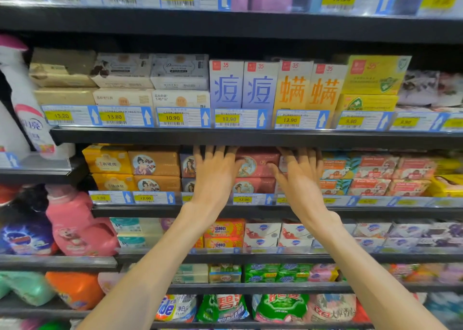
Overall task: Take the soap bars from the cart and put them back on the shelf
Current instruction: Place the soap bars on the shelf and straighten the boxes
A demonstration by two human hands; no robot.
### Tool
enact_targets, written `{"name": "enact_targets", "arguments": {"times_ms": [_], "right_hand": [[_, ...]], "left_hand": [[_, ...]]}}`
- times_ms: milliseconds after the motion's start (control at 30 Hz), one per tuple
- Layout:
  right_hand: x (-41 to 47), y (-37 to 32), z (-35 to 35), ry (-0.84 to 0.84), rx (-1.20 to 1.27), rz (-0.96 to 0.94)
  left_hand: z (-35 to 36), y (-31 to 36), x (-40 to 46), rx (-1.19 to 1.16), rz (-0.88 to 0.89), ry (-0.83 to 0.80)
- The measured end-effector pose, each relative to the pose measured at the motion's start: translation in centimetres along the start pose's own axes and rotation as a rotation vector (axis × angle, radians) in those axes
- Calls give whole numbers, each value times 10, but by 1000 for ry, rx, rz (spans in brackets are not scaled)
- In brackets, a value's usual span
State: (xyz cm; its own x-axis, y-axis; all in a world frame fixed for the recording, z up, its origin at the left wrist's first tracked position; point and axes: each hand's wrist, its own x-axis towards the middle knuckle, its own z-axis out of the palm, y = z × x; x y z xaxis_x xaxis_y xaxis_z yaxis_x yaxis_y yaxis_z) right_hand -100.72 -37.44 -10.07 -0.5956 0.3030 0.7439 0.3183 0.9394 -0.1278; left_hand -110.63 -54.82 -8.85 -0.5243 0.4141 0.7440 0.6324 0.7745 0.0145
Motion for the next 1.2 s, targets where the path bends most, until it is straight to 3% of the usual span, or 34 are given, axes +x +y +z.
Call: {"name": "enact_targets", "arguments": {"times_ms": [833, 1033, 1200], "right_hand": [[-5, 2, -9, 27, 11, -42], [-35, 8, -15, 1, -9, 18], [-70, 32, -30, -10, -19, -2]], "left_hand": [[-2, -1, -4, -57, 3, 10], [-19, 18, -50, -166, 153, -11], [-15, 65, -80, -264, 298, -121]]}}
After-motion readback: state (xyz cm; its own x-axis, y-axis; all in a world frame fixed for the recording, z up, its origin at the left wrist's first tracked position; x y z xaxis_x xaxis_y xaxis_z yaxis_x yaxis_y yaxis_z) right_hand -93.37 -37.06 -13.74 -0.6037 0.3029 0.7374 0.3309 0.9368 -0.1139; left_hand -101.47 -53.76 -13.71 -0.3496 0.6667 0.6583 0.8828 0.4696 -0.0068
